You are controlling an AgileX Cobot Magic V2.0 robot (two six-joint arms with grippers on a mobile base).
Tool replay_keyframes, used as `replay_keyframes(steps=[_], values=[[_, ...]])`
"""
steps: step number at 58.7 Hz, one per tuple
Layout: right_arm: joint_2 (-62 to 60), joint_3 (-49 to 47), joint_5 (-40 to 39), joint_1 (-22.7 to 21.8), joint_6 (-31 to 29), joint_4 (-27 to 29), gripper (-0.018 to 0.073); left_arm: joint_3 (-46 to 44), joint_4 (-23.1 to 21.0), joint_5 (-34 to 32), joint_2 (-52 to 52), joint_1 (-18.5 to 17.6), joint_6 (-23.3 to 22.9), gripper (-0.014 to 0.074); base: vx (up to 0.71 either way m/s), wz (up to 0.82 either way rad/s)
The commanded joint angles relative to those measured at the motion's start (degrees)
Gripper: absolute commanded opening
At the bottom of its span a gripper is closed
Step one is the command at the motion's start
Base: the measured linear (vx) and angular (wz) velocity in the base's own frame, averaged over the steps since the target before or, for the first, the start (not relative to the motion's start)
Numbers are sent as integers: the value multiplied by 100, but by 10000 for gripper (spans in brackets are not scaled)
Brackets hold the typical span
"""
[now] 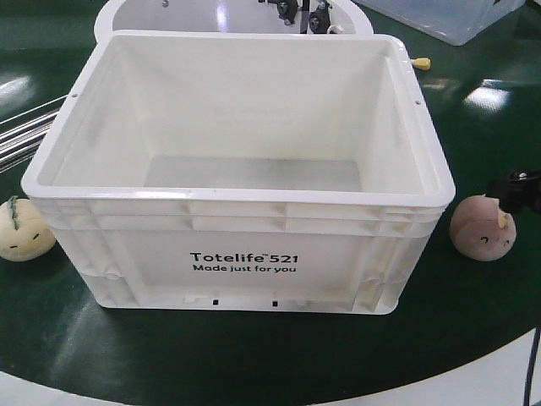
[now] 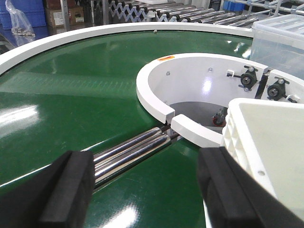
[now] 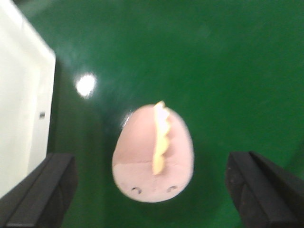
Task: Place moving items into box and shelve
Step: 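Grasp cream plush with left gripper and pink plush with right gripper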
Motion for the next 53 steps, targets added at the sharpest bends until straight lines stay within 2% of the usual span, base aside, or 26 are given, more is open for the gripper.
replay_keyframes(steps=[1,10,24,37,43,47,53], values=[[310,-190,-399,-43,-518,434,666,-198,-9,-475,-23,15,-38,569,0,0],[809,-190,-380,-43,-738,512,657,-198,-15,-476,-23,15,-38,569,0,0],[1126,-190,-676,-43,-747,317,631,-198,-15,-471,-23,15,-38,569,0,0],[1561,-190,-1007,-43,-767,323,540,-198,-15,-472,-23,15,-49,569,0,0],[1730,-190,-1025,-43,-767,326,426,-198,-15,-472,-23,15,-49,569,0,0],[1782,-190,-1025,-43,-767,326,294,-198,-15,-459,-23,15,-48,569,0,0],[1796,-190,-1043,-43,-767,326,41,-198,-15,-358,-23,15,-65,569,0,0]])
